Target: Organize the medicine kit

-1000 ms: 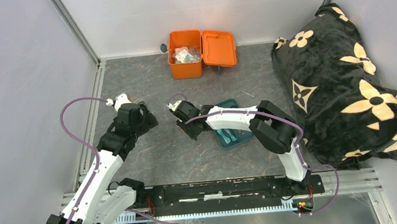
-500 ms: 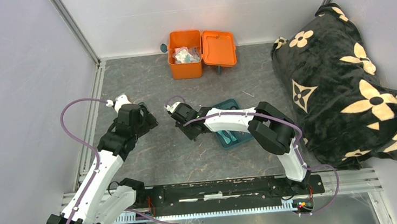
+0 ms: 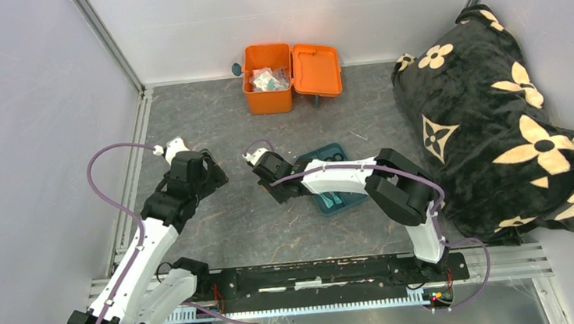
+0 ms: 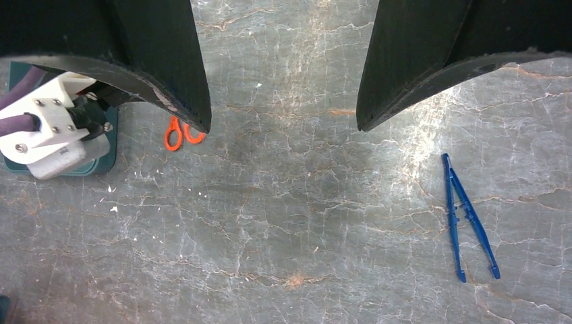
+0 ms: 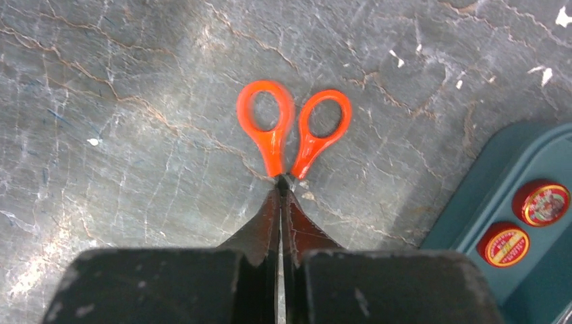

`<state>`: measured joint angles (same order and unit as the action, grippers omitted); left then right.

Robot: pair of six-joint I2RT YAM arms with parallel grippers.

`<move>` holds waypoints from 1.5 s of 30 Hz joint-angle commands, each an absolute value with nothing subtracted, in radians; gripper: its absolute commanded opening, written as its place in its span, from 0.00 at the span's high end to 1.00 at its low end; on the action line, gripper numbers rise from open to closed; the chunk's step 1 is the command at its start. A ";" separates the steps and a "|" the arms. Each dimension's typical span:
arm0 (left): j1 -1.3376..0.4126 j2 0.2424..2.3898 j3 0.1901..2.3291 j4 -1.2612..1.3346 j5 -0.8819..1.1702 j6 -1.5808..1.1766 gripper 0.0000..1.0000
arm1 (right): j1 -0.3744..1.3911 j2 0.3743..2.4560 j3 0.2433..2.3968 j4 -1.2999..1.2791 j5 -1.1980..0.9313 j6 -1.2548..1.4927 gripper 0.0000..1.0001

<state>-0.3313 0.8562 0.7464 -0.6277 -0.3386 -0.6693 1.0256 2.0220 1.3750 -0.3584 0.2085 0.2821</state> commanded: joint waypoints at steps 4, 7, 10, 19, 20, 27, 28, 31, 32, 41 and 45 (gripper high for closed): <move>-0.327 0.856 0.741 -0.603 -0.321 -0.704 0.16 | 1.015 1.922 1.329 -0.350 0.246 0.272 1.00; -0.328 0.860 0.736 -0.594 -0.305 -0.703 0.16 | 1.015 1.905 1.326 -0.347 0.240 0.272 1.00; -0.328 0.862 0.731 -0.584 -0.286 -0.701 0.16 | 1.014 1.886 1.318 -0.338 0.238 0.272 1.00; -0.328 0.908 0.686 -0.501 -0.160 -0.723 0.15 | 0.975 1.903 1.308 -0.319 0.111 0.274 0.81; -0.328 0.916 0.680 -0.490 -0.140 -0.733 0.15 | 0.973 1.907 1.307 -0.315 0.100 0.274 0.77; -0.327 0.984 0.609 -0.364 -0.015 -0.786 0.17 | 0.967 1.955 1.338 -0.321 0.050 0.259 0.67; -0.328 0.991 0.605 -0.359 -0.011 -0.787 0.17 | 0.966 1.965 1.346 -0.328 0.049 0.256 0.67; -0.328 1.002 0.595 -0.348 -0.008 -0.788 0.18 | 0.966 1.991 1.357 -0.344 0.062 0.249 0.67; -0.327 1.005 0.594 -0.346 -0.006 -0.790 0.18 | 0.967 1.998 1.360 -0.347 0.070 0.246 0.67; -0.328 1.017 0.585 -0.337 -0.006 -0.795 0.19 | 0.968 2.049 1.376 -0.414 0.117 0.218 0.68; -0.328 1.015 0.575 -0.335 -0.011 -0.800 0.20 | 0.967 2.048 1.347 -0.418 0.126 0.224 0.81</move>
